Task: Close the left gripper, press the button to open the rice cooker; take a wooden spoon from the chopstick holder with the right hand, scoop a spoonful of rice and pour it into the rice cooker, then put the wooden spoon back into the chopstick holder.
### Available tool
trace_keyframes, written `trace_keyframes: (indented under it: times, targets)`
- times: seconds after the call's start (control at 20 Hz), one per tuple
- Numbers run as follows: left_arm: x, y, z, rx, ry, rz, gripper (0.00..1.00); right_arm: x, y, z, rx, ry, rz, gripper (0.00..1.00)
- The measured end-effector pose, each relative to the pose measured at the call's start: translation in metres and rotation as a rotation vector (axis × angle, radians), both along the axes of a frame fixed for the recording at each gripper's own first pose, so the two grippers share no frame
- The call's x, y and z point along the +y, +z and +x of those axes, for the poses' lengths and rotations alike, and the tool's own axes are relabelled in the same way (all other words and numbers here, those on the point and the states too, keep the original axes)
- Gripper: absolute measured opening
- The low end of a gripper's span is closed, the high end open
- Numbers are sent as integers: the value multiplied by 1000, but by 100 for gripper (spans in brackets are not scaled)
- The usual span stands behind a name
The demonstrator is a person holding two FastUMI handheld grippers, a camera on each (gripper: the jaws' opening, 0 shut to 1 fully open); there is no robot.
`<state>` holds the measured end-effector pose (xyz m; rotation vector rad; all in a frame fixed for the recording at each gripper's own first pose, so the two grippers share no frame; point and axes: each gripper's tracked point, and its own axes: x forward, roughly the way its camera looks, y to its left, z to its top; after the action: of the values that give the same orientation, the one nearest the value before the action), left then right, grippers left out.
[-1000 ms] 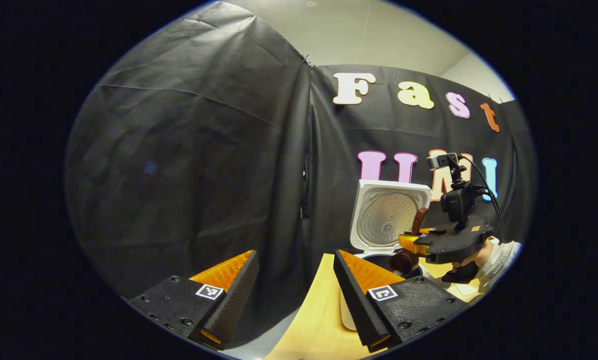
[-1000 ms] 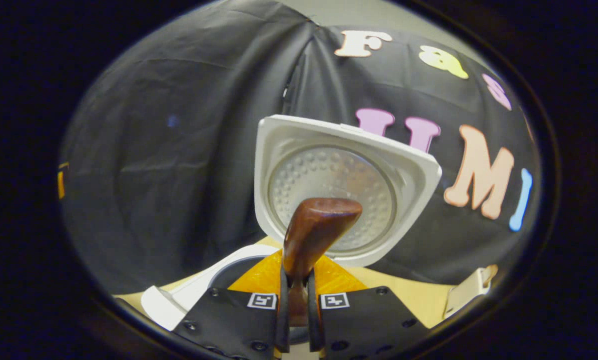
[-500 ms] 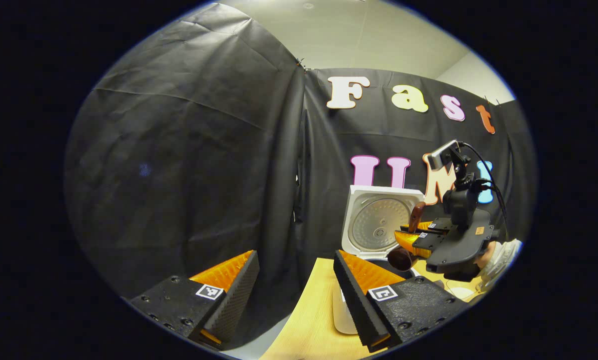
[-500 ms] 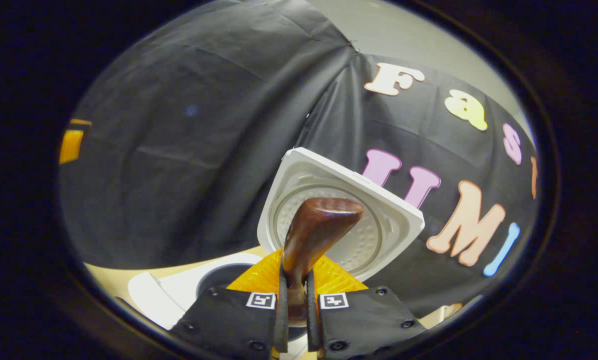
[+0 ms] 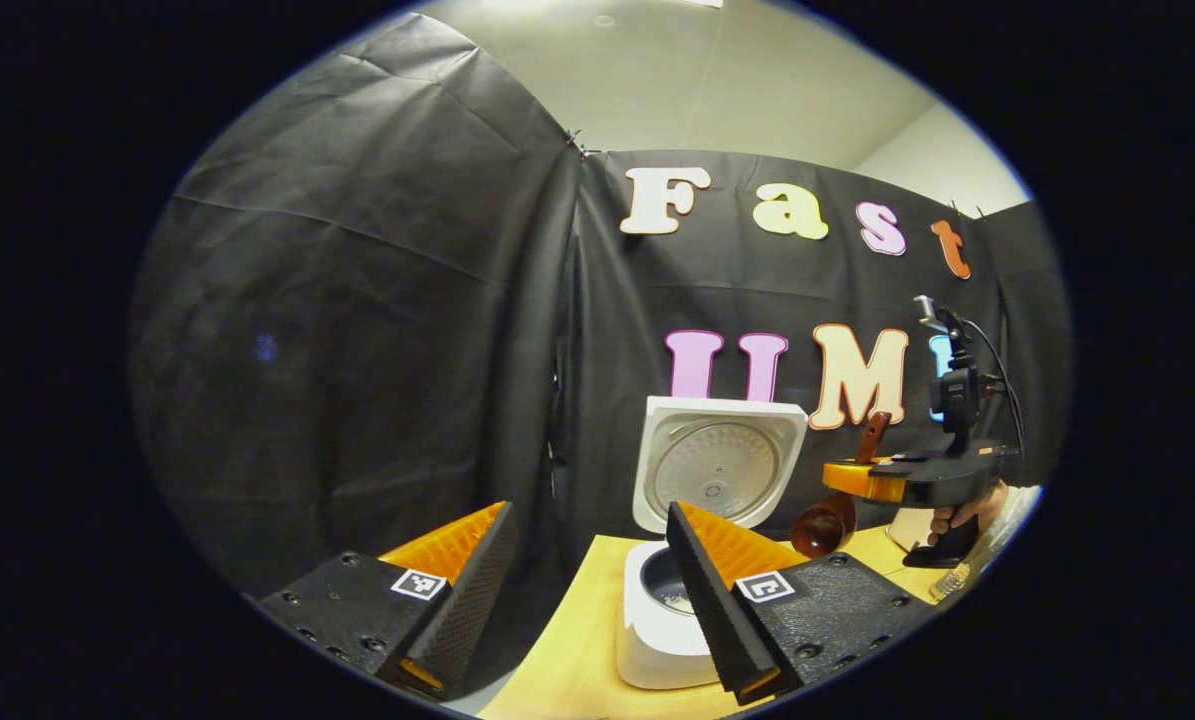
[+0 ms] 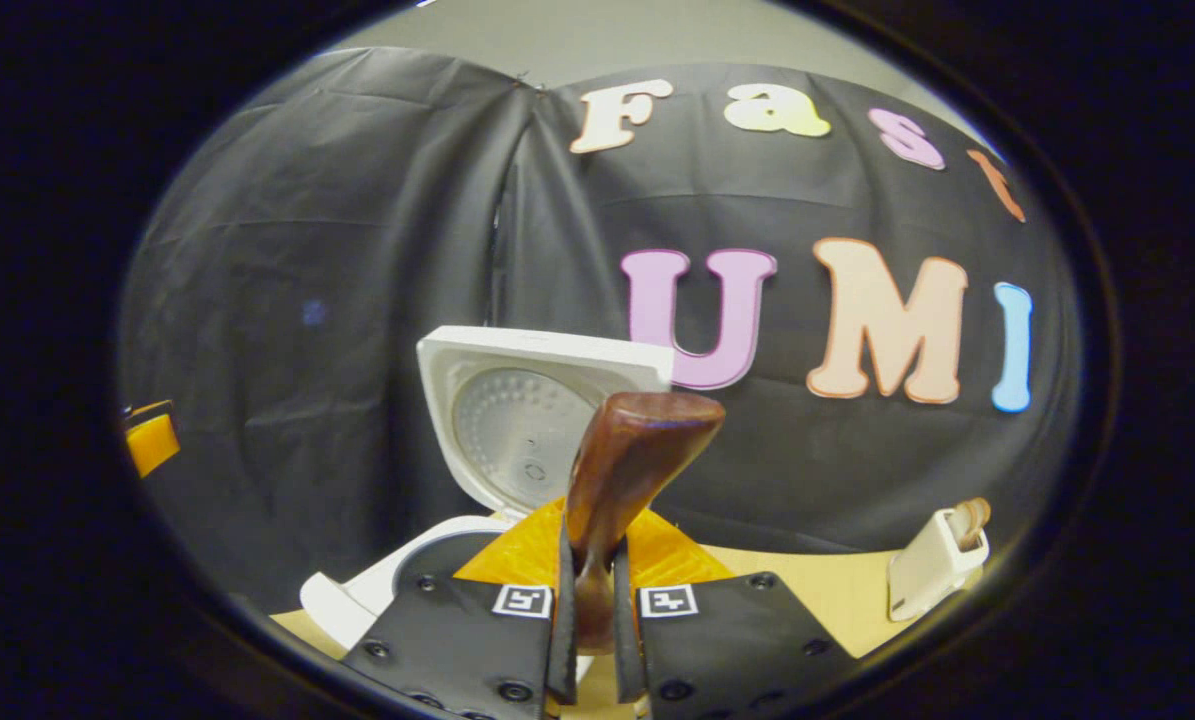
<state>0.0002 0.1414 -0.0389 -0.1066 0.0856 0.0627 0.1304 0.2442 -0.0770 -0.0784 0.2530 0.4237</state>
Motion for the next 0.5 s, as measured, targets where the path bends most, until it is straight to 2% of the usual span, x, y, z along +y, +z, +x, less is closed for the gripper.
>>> trace_keyframes:
  times: [0.05,0.1,0.3,0.5]
  targets:
    - [-8,1,4,-1,-9,-3,89,-17,0,2,1,-24,-7,17]
    - [-16,2,8,-1,-19,-6,85,-35,-2,2,2,-46,-15,17]
    - [-50,8,23,-10,-58,-2,85,-107,-9,0,20,-136,-32,19]
    - [-82,16,34,-28,-94,7,85,-176,-17,0,57,-232,-3,19]
